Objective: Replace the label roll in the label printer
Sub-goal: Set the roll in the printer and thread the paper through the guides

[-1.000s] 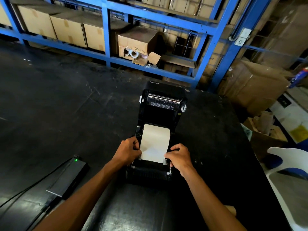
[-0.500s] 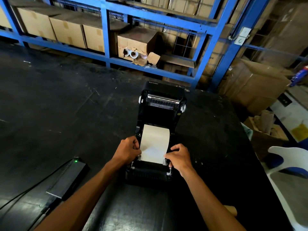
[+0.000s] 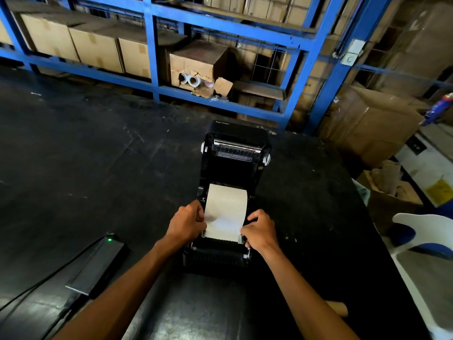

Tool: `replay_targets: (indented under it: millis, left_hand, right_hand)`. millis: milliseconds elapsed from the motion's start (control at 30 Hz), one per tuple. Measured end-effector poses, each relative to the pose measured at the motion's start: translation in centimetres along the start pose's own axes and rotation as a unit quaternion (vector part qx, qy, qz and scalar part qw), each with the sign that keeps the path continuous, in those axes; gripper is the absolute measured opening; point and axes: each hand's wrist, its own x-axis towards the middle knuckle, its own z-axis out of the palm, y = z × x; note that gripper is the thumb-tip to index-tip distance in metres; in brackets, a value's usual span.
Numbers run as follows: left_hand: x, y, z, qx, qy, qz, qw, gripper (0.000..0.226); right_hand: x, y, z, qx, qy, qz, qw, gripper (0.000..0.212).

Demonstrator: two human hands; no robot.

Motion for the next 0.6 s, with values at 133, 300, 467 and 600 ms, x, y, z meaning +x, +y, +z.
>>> replay_targets:
  millis: [133, 300, 467, 600]
  left_hand:
    - [0.24, 0.16, -0.07, -0.016, -0.014, -0.017, 1.0, 0.031]
    - [0.15, -0.03, -0.52, -0.022, -0.02, -0.006, 1.0, 0.029]
    - [-0.07, -0.33, -0.38, -0.023, 0.002, -0.008, 1.0, 0.027]
    - [-0.22, -0.37, -0.1, -0.034, 0.02, -0.012, 0.999, 0.026]
  right_hand:
    - [-0.21, 0.0, -0.11, -0.001, 0.008, -0.009, 1.0, 0.03]
    - [-0.12, 0.13, -0.32, 0.001, -0.02, -0.018, 1.0, 0.028]
    - [-0.13, 0.17, -0.15, -0.025, -0.034, -0.023, 0.999, 0.024]
    - [0.13, 0.12, -0.54, -0.021, -0.056, -0.023, 0.998, 0.026]
